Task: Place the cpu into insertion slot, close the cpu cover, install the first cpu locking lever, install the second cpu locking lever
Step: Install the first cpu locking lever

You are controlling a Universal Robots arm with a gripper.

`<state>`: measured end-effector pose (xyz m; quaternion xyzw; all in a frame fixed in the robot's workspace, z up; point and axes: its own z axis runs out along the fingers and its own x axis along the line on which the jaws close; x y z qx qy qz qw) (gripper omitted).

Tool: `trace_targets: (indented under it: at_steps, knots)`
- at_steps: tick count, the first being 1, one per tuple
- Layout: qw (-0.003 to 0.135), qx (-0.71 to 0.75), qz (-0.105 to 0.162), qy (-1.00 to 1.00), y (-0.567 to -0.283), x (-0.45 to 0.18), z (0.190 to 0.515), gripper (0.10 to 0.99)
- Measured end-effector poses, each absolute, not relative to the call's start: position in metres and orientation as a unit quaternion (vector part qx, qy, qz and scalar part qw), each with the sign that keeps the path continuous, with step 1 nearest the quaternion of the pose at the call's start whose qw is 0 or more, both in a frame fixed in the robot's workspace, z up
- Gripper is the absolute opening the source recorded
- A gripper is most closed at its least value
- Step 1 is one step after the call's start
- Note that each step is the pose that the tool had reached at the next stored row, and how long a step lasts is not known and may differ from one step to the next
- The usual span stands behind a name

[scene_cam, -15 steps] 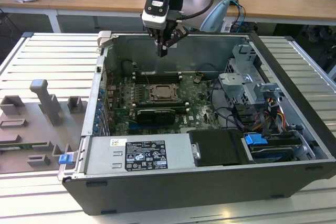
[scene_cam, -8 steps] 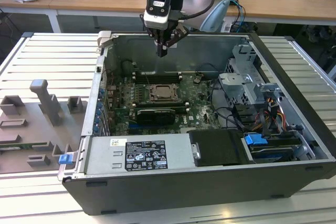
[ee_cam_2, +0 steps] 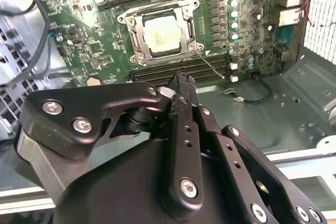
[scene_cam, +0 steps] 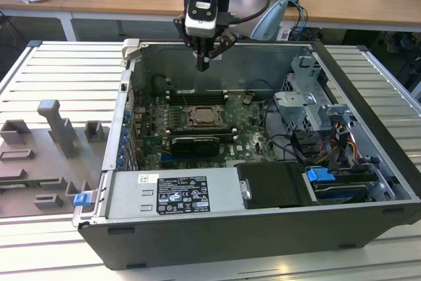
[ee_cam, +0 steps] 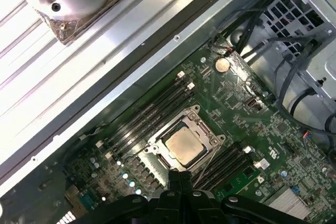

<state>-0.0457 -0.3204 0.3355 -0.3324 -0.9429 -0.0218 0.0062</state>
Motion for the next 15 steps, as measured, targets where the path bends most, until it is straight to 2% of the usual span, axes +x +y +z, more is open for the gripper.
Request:
trace_targets:
  at_steps: [15]
  knots:
    - [0.008,-0.255,-0.021,-0.967,-0.32,-0.046,0.321,0.106]
